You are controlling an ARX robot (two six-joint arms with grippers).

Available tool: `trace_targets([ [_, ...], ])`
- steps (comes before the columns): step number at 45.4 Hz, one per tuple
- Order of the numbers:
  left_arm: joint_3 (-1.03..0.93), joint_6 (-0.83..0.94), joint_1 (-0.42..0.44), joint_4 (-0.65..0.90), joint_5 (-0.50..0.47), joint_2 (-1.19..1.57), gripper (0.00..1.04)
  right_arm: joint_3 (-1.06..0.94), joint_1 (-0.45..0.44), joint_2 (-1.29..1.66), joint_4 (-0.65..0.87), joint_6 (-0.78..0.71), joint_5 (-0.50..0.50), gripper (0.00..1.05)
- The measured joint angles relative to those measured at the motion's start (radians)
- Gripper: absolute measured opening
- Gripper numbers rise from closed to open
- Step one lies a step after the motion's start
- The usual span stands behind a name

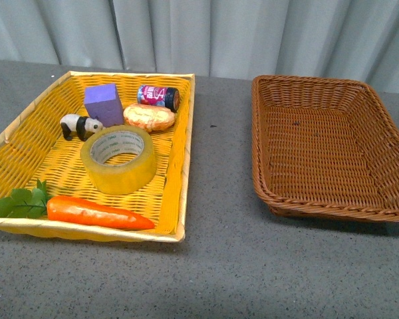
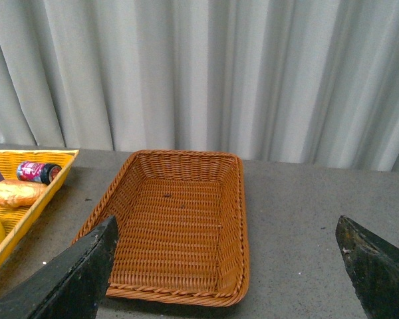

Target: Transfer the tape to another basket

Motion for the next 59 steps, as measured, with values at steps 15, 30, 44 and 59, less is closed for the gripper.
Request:
trace_targets([
  [15, 0.0, 0.0, 0.0, 0.0, 0.0, 0.0, 0.98, 0.0, 0.0, 0.0, 0.0, 0.0, 0.0, 0.96],
  [30, 0.0, 0.0, 0.0, 0.0, 0.0, 0.0, 0.98, 0.0, 0.0, 0.0, 0.0, 0.0, 0.0, 0.96],
  [44, 0.0, 0.0, 0.0, 0.0, 0.0, 0.0, 0.98, 0.0, 0.0, 0.0, 0.0, 0.0, 0.0, 0.96],
  [59, 0.0, 0.0, 0.0, 0.0, 0.0, 0.0, 0.98, 0.0, 0.0, 0.0, 0.0, 0.0, 0.0, 0.96],
])
